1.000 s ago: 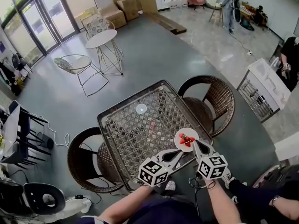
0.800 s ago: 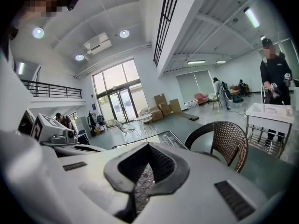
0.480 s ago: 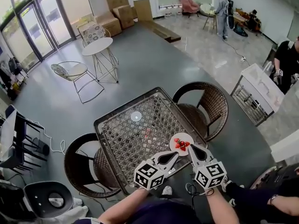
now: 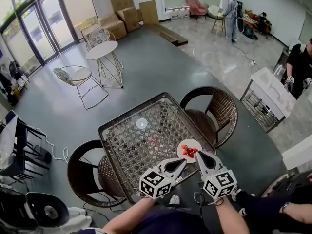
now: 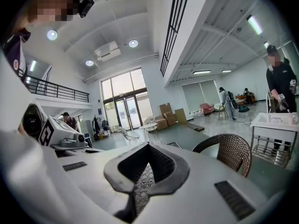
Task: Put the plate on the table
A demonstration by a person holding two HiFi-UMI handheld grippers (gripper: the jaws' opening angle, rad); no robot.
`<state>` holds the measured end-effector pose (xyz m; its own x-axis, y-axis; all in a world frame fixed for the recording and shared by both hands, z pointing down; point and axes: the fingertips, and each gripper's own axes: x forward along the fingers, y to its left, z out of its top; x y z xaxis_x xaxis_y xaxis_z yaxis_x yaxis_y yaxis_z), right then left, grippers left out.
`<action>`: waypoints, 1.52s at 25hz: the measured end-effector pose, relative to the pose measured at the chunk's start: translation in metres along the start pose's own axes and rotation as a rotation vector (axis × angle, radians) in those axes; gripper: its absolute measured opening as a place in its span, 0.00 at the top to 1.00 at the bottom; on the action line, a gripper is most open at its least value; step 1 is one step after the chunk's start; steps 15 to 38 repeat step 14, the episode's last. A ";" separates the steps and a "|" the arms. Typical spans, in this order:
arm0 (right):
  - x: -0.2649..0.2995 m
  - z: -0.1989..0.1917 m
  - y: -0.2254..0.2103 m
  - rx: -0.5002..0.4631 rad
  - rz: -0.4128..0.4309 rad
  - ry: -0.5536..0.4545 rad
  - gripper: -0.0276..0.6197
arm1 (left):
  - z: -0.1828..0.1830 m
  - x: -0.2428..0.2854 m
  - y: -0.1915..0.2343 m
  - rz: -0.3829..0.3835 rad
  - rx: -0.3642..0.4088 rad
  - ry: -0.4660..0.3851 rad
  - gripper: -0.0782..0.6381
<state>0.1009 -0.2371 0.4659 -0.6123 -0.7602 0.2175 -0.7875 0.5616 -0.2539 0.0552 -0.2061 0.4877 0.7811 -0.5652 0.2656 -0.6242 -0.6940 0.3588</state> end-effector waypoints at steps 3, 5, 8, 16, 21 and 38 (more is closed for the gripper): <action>-0.001 0.000 0.003 -0.006 -0.001 -0.003 0.95 | 0.000 -0.003 -0.001 -0.003 0.002 -0.004 0.88; -0.002 0.000 0.004 -0.008 -0.003 -0.006 0.95 | 0.000 -0.004 -0.002 -0.005 0.004 -0.006 0.88; -0.005 0.001 0.003 -0.009 -0.005 -0.013 0.95 | 0.001 -0.003 -0.005 -0.007 0.006 -0.009 0.88; -0.011 0.005 -0.002 -0.014 -0.003 -0.019 0.95 | 0.005 0.002 -0.011 -0.008 0.006 -0.012 0.88; -0.011 0.005 -0.002 -0.014 -0.003 -0.019 0.95 | 0.005 0.002 -0.011 -0.008 0.006 -0.012 0.88; -0.011 0.005 -0.002 -0.014 -0.003 -0.019 0.95 | 0.005 0.002 -0.011 -0.008 0.006 -0.012 0.88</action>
